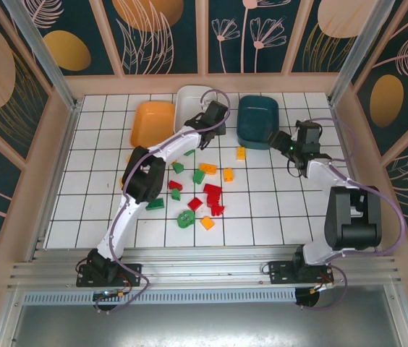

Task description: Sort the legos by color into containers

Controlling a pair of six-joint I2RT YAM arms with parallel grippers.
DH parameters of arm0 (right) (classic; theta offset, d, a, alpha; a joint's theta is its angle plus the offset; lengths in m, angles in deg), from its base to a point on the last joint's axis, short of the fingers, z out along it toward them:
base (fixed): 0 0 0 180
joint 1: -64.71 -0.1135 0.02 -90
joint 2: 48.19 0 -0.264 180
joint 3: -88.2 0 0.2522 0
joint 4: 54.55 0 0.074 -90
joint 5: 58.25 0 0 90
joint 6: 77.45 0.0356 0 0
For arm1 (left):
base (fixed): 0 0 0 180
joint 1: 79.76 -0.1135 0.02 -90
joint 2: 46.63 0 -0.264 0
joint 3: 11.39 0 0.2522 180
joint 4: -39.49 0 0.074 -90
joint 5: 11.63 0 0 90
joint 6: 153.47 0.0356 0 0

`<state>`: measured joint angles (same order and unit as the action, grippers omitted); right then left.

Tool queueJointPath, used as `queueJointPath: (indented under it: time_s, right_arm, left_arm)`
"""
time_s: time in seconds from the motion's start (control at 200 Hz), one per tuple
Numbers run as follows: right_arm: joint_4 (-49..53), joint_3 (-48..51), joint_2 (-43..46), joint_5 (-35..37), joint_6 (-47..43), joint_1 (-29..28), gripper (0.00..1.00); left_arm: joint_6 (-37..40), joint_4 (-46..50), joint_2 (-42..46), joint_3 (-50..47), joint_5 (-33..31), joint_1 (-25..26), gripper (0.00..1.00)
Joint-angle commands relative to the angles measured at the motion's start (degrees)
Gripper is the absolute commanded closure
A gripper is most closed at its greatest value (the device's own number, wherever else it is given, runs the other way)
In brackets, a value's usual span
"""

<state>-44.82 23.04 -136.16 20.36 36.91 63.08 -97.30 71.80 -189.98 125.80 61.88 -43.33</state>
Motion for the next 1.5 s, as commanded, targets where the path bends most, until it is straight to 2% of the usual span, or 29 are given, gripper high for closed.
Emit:
queueJointPath:
  time_s: [0.0,0.115,0.27,0.3,0.37,0.405,0.49,0.57,0.771,0.916,1.096,1.231,1.441,1.496]
  right_arm:
    - [-0.16,-4.55,-3.90,2.20,-3.95,0.75,0.26]
    - [0.58,-8.73,-9.73,1.66,-6.38,1.29,0.24]
    - [4.53,-16.78,-17.19,-0.81,-8.84,1.10,0.24]
    - [4.98,-17.93,-18.24,-0.82,-8.78,1.17,0.24]
    - [6.52,-20.84,-21.12,-0.43,-9.10,1.10,0.26]
    - [6.89,-21.83,-22.37,-0.17,-9.13,1.10,0.28]
    - [7.79,-24.20,-25.09,-0.84,-9.14,0.96,0.38]
    - [7.85,-25.69,-26.49,-1.13,-9.30,0.00,0.46]
    - [10.74,-29.13,-28.16,3.10,-11.08,-3.18,0.68]
    - [10.97,-29.28,-28.10,5.24,-10.15,-4.91,0.76]
    - [10.82,-27.88,-27.21,6.91,-11.32,-7.96,0.82]
    - [9.59,-25.41,-26.03,5.35,-12.39,-8.41,0.85]
    - [10.02,-23.70,-24.05,2.34,-13.32,-9.22,0.84]
    - [10.84,-23.93,-23.86,2.07,-12.61,-9.35,0.78]
  left_arm:
    - [-5.16,4.90,3.37,-3.37,3.91,0.49,1.00]
    - [-6.40,5.01,4.25,-4.55,5.13,0.49,1.00]
    - [-9.82,1.11,4.92,-6.70,10.19,0.49,1.00]
    - [-10.11,1.18,4.69,-6.44,10.40,0.49,0.93]
    - [-10.33,2.11,4.56,-5.50,10.44,0.49,0.89]
    - [-10.59,2.20,4.76,-5.51,10.59,0.54,0.82]
    - [-10.91,1.65,6.19,-6.46,11.11,0.49,0.73]
    - [-11.23,0.65,8.12,-7.57,12.26,0.49,0.59]
    - [-10.32,-1.35,15.32,-9.91,14.79,0.49,0.46]
    - [-8.70,-4.72,23.90,-15.13,14.09,0.34,0.41]
    - [-5.47,-8.00,37.60,-29.85,7.50,-1.01,0.37]
    - [-7.36,-14.07,48.45,-46.31,7.68,-3.16,0.37]
    - [-9.27,-17.70,57.58,-60.59,7.75,-3.97,0.38]
    - [-9.93,-17.96,58.78,-62.31,7.77,-3.93,0.38]
